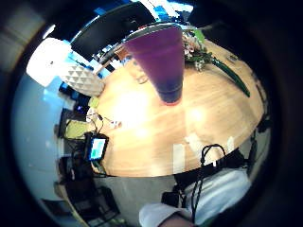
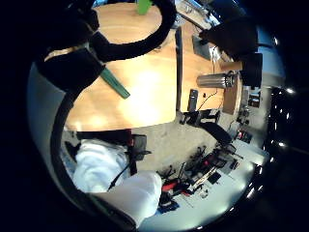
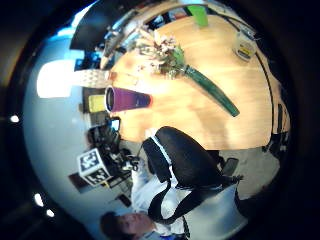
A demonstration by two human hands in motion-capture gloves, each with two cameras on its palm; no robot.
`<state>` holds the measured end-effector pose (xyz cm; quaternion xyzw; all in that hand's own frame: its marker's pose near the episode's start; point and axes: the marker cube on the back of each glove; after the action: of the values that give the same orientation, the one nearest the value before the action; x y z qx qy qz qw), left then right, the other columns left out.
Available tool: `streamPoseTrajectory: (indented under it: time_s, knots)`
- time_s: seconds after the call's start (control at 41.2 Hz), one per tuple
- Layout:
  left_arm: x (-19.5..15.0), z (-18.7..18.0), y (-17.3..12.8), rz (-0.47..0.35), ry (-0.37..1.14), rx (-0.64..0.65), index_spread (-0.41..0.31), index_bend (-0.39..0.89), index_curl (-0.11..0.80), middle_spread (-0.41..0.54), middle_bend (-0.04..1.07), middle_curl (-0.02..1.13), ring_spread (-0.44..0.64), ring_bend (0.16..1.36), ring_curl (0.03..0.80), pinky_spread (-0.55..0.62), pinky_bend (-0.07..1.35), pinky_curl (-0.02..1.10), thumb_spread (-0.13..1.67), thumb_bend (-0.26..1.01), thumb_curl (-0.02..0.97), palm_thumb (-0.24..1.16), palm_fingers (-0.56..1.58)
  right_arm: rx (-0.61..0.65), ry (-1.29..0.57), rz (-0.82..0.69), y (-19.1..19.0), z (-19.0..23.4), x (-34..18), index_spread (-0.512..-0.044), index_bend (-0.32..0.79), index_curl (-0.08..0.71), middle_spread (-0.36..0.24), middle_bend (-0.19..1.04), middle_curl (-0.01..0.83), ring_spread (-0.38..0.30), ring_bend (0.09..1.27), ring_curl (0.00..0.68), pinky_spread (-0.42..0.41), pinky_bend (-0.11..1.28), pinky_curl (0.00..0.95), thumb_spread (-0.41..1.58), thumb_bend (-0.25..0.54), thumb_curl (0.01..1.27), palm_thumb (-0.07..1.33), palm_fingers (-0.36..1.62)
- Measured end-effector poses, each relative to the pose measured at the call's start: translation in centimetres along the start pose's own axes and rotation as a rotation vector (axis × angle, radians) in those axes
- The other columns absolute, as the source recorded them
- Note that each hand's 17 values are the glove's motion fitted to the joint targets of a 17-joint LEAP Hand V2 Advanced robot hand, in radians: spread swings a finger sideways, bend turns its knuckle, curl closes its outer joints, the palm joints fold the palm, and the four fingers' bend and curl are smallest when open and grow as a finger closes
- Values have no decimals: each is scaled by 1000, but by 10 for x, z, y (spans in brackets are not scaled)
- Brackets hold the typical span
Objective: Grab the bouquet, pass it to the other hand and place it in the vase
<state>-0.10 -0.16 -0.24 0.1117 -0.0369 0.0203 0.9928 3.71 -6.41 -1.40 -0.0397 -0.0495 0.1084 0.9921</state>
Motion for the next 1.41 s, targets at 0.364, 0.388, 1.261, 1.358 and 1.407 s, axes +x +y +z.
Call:
streamPoseTrajectory:
  time_s: [0.364, 0.388, 1.261, 1.358, 1.407]
  knots:
    - [11, 7, 25, 9, 73, -128, -66, 186, 319, 112, 154, 187, 200, 496, 244, 314, 347, 262, 1029, -20, 180, 65, 339, -173, -46, 155, -62, 89, 52, -109, 22, 3, 80, 431, 322, -10, 781, 340, 179, 789, 339, 1052, 16, 208, 370, 525]
    - [11, 6, 25, 7, 75, -131, -67, 185, 322, 112, 154, 190, 201, 496, 246, 314, 347, 265, 1031, -21, 183, 65, 338, -191, -46, 164, -58, 94, 52, -108, 23, 4, 78, 432, 326, -14, 782, 342, 172, 790, 341, 1053, 11, 211, 373, 523]
    - [8, 15, 30, -21, 84, -189, -68, 167, 363, 99, 166, 256, 205, 497, 277, 321, 332, 319, 1061, -22, 240, 53, 323, -186, 24, 126, 9, 187, 26, -227, 282, 199, -101, 421, 428, -170, 687, 383, -165, 601, 337, 1020, 110, 359, 873, 1062]
    - [7, 18, 26, -24, 83, -196, -68, 167, 363, 99, 162, 260, 205, 497, 280, 320, 332, 323, 1066, -21, 242, 53, 325, -78, 76, 115, 0, 183, 22, -212, 269, 246, -107, 404, 443, -180, 647, 395, -181, 551, 344, 993, 113, 386, 932, 1072]
    - [4, 22, 23, -27, 77, -195, -68, 165, 363, 99, 167, 263, 205, 498, 280, 320, 329, 324, 1069, -20, 243, 53, 328, -3, 106, 125, -6, 180, 22, -206, 273, 266, -109, 379, 445, -195, 615, 395, -186, 540, 348, 951, 109, 411, 959, 1061]
